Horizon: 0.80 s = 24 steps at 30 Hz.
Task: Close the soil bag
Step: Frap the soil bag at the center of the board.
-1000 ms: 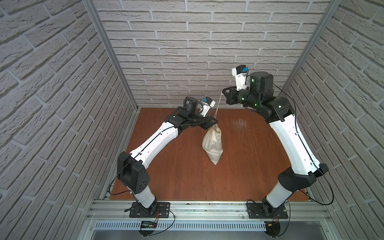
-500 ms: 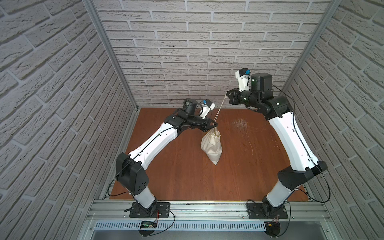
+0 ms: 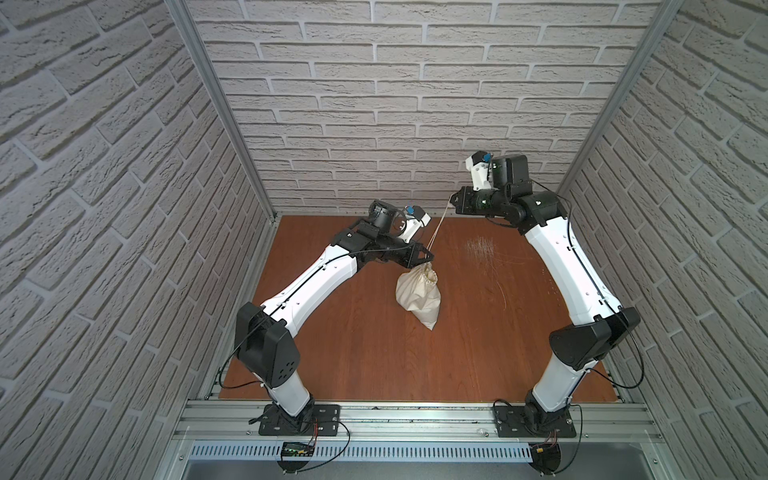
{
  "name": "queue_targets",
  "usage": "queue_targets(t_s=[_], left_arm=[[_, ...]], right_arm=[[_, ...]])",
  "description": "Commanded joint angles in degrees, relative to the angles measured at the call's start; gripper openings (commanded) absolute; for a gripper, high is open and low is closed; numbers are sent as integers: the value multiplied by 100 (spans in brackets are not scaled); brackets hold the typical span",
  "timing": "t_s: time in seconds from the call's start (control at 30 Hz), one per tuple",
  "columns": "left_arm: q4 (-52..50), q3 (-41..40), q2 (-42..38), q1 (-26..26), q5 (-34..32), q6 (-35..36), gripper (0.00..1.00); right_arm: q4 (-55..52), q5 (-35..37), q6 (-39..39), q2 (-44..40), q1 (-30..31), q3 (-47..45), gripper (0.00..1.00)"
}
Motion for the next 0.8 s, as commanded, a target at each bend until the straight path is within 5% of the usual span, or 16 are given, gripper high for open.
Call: queue_targets(t_s=[0.0, 0.17, 0.47, 0.77], left_arm=[[-281, 207, 148, 7, 218, 117, 0], [-522, 423, 385, 15, 259, 162, 0], [-565, 508, 482, -15, -121, 51, 0], [-657, 636, 457, -53, -249, 48, 0]], right_arm=[[455, -197, 185, -426, -146, -561, 3], [1505, -255, 540, -1025, -173, -1305, 3], [1814, -737, 1098, -887, -78, 624, 3], [1973, -924, 1304, -768, 75, 1396, 3]])
